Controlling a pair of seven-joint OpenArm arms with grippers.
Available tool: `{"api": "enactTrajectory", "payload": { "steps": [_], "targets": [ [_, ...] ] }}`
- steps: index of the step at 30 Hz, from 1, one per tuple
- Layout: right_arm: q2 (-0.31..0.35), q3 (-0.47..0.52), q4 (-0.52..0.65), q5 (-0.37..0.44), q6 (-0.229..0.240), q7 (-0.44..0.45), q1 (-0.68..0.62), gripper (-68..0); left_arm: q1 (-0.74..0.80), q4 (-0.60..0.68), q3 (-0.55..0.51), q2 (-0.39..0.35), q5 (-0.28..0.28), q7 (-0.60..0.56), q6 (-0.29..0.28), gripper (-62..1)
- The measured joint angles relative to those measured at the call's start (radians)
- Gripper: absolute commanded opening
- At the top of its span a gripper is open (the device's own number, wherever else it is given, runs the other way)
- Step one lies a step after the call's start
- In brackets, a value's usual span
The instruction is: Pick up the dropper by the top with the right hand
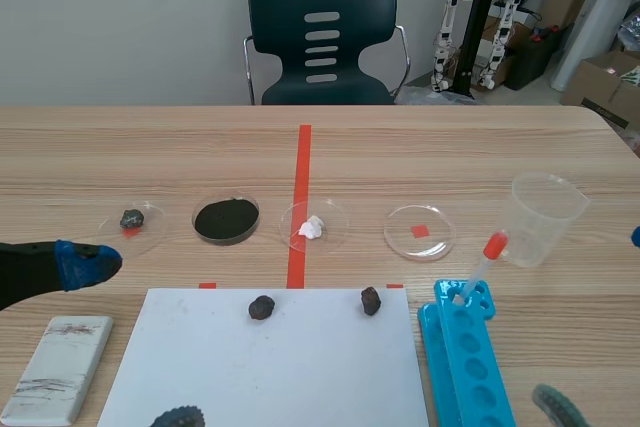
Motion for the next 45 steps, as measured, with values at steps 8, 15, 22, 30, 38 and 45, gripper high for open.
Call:
{"api": "enactTrajectory", "payload": {
  "steps": [8, 15, 22, 30, 38, 45],
  "targets": [
    [0.000, 0.000, 0.000, 0.000, 0.000, -0.008, 0.000, 0.4, 0.000, 0.000, 0.000, 0.000, 0.000, 0.000, 0.000, 1.4],
    [0.000, 0.000, 0.000, 0.000, 0.000, -0.008, 0.000, 0.4, 0.000, 0.000, 0.000, 0.000, 0.000, 0.000, 0.000, 1.4],
    [0.000, 0.000, 0.000, 0.000, 0.000, -0.008, 0.000, 0.4, 0.000, 0.000, 0.000, 0.000, 0.000, 0.000, 0.000, 1.4],
    [0.000, 0.000, 0.000, 0.000, 0.000, -0.016, 0.000, 0.4, 0.000, 0.000, 0.000, 0.000, 0.000, 0.000, 0.000, 1.4],
    [-0.003, -0.018, -0.069, 0.056, 0.000, -0.030, 0.068, 0.4, 0.000, 0.000, 0.000, 0.000, 0.000, 0.000, 0.000, 1.4],
    [-0.003, -0.136, -0.309, 0.067, 0.000, -0.037, 0.293, 0.4, 0.000, 0.000, 0.000, 0.000, 0.000, 0.000, 0.000, 1.4]
  ]
}}
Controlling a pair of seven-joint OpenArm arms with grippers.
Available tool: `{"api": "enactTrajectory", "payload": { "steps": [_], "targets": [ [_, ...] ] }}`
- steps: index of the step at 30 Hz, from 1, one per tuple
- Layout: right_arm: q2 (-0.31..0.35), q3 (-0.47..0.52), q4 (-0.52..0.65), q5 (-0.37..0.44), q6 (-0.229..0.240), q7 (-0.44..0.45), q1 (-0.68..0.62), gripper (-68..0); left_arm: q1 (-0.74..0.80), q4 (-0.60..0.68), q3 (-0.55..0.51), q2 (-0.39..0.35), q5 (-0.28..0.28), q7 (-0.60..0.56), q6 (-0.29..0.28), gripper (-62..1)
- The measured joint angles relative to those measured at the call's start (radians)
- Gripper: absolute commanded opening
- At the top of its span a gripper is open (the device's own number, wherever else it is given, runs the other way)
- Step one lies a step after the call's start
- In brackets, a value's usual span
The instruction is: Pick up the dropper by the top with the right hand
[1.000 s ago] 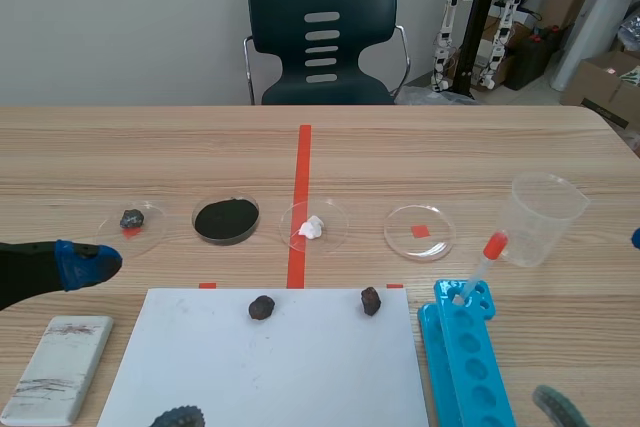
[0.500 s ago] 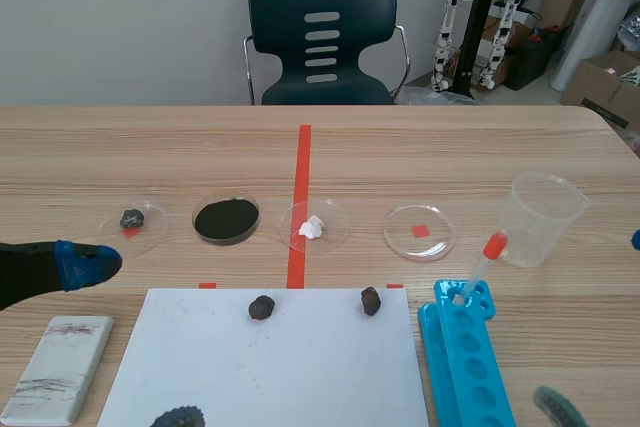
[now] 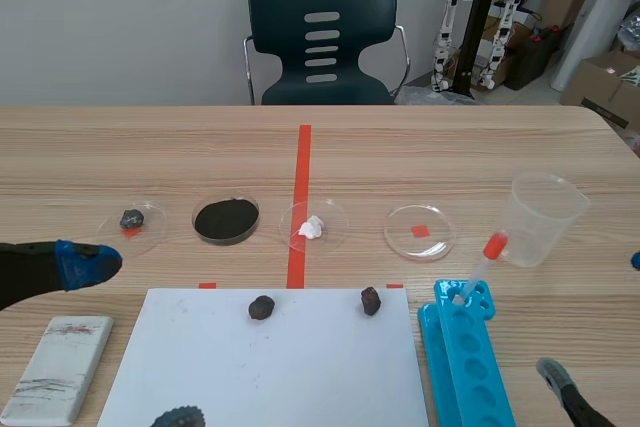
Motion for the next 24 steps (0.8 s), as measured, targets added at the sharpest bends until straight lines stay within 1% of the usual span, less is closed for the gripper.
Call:
{"api": "enactTrajectory", "payload": {
  "steps": [3, 5, 10, 16, 20, 24],
  "targets": [
    [-0.001, -0.039, -0.063, 0.005, 0.000, 0.022, 0.072, 0.4, 0.000, 0.000, 0.000, 0.000, 0.000, 0.000, 0.000, 1.4],
    [-0.002, -0.061, -0.095, 0.028, -0.001, 0.040, 0.118, 0.4, 0.000, 0.000, 0.000, 0.000, 0.000, 0.001, 0.000, 1.4],
    [-0.002, -0.114, -0.143, 0.027, 0.000, 0.040, 0.233, 0.4, 0.000, 0.000, 0.000, 0.000, 0.000, 0.001, 0.000, 1.4],
    [-0.003, -0.214, -0.199, 0.027, 0.000, 0.021, 0.360, 0.4, 0.000, 0.000, 0.000, 0.000, 0.000, 0.000, 0.000, 1.4],
    [-0.004, -0.266, -0.256, 0.027, -0.001, 0.016, 0.425, 0.4, 0.000, 0.000, 0.000, 0.000, 0.000, 0.000, 0.000, 1.4],
    [-0.005, -0.296, -0.292, 0.027, -0.001, 0.010, 0.468, 0.4, 0.000, 0.000, 0.000, 0.000, 0.000, 0.003, 0.000, 1.4]
  ]
}}
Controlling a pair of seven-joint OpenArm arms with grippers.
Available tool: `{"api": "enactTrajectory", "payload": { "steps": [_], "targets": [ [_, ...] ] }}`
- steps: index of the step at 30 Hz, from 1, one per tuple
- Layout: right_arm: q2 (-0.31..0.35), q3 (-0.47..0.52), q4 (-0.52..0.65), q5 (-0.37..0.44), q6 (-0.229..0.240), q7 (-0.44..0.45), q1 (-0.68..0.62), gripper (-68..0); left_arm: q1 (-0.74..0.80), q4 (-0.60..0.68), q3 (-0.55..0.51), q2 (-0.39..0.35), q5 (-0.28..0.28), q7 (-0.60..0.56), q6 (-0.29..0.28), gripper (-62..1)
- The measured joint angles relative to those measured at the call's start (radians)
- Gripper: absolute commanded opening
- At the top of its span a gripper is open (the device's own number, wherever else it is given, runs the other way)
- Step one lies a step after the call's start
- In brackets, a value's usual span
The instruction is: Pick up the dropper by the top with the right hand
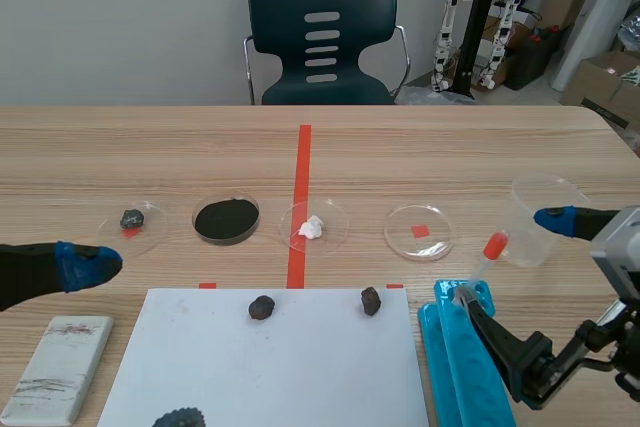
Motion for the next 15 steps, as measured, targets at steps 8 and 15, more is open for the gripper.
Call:
{"api": "enactTrajectory", "payload": {
  "steps": [8, 15],
  "targets": [
    [-0.022, -0.002, -0.002, -0.005, 0.000, 0.004, 0.032, -12.2, 0.000, 0.000, 0.000, 0.000, 0.000, 0.000, 0.000, 1.4],
    [-0.022, -0.002, -0.002, -0.009, 0.000, 0.004, 0.031, -17.6, 0.000, 0.000, 0.000, 0.000, 0.000, 0.000, 0.000, 1.4]
  ]
}}
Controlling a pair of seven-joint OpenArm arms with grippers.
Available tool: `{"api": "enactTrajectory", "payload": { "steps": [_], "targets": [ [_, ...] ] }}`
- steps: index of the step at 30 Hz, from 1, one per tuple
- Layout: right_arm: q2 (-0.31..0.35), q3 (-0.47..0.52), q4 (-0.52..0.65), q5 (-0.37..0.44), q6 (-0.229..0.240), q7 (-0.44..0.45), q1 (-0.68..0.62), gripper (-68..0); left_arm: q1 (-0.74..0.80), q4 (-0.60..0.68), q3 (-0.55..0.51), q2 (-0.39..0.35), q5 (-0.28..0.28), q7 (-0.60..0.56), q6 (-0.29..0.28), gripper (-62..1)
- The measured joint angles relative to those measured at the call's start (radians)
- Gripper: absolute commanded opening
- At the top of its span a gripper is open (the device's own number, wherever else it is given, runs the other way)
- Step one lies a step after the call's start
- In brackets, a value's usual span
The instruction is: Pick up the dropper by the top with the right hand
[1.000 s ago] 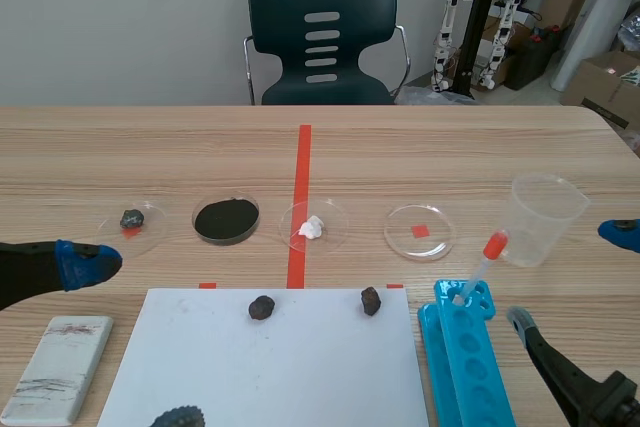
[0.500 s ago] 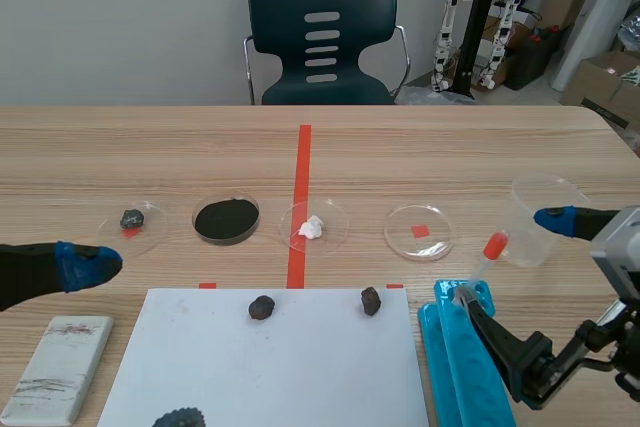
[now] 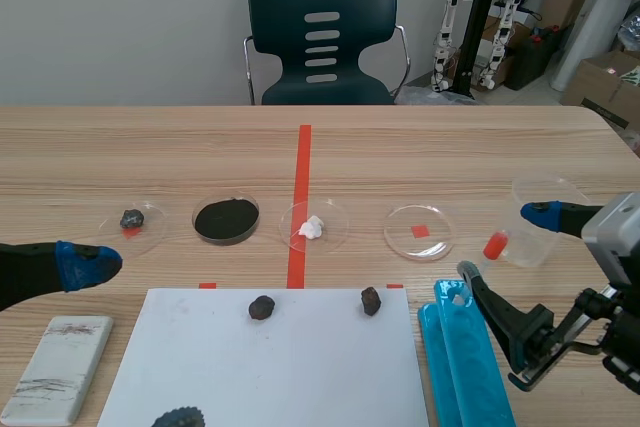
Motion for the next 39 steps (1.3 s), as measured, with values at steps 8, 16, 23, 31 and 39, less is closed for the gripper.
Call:
{"api": "enactTrajectory", "payload": {
  "steps": [8, 16, 23, 31, 39],
  "targets": [
    [0.000, 0.000, 0.000, 0.000, 0.000, 0.000, 0.001, -24.1, 0.000, 0.000, 0.000, 0.000, 0.000, 0.000, 0.000, 1.4],
    [0.000, 0.000, 0.000, 0.000, 0.000, 0.000, 0.001, -31.9, 0.000, 0.000, 0.000, 0.000, 0.000, 0.000, 0.000, 1.4],
    [0.000, 0.000, 0.000, 0.000, 0.000, 0.000, 0.001, -39.3, 0.000, 0.000, 0.000, 0.000, 0.000, 0.000, 0.000, 1.4],
    [0.000, 0.000, 0.000, 0.000, 0.000, 0.000, 0.001, -52.1, 0.000, 0.000, 0.000, 0.000, 0.000, 0.000, 0.000, 1.4],
    [0.000, 0.000, 0.000, 0.000, 0.003, 0.000, 0.001, -59.3, 0.000, 0.000, 0.000, 0.000, 0.000, 0.000, 0.000, 1.4]
  ]
}}
